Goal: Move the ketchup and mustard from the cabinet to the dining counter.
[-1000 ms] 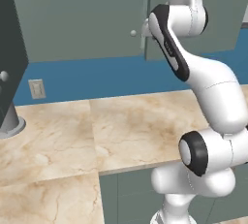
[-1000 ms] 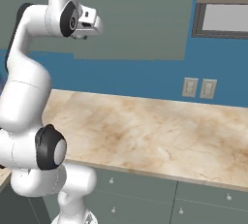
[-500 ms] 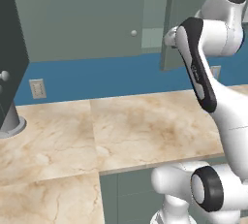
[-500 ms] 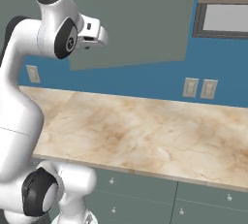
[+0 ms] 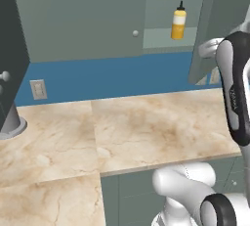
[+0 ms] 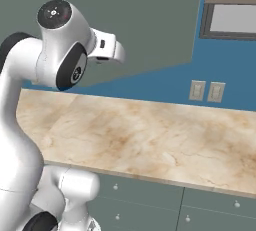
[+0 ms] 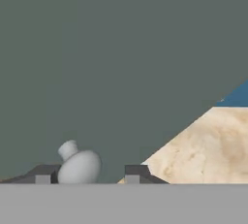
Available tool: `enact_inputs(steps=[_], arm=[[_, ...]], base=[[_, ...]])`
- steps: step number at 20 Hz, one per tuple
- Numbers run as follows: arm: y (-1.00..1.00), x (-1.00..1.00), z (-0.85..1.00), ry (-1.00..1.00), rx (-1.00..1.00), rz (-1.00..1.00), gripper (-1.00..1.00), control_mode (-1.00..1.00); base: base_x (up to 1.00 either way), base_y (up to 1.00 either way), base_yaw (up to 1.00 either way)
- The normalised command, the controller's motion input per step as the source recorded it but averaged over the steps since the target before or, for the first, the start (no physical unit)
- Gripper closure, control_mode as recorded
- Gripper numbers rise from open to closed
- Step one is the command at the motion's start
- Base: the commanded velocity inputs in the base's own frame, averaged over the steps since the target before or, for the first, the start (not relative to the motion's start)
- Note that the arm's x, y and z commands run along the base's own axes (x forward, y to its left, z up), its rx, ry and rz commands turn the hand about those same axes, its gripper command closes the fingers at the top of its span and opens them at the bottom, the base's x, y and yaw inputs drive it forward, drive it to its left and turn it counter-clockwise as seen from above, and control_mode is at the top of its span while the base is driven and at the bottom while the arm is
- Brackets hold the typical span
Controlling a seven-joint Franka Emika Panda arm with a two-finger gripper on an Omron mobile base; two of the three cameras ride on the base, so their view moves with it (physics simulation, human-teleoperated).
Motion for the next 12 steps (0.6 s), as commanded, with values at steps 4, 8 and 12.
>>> enact_inputs(steps=[4,8,12], arm=[[-1.00,-0.77,-0.11,0.00,0.00,0.00,1.00,-1.00],[-0.41,-0.81,-0.06,0.00,0.00,0.00,-1.00,-1.00],[0.62,-1.00,0.00,-0.06,0.00,-0.03,-1.00,-1.00]], base=[[0.00,0.00,0.00],[0.00,0.00,0.00],[0.00,0.00,0.00]])
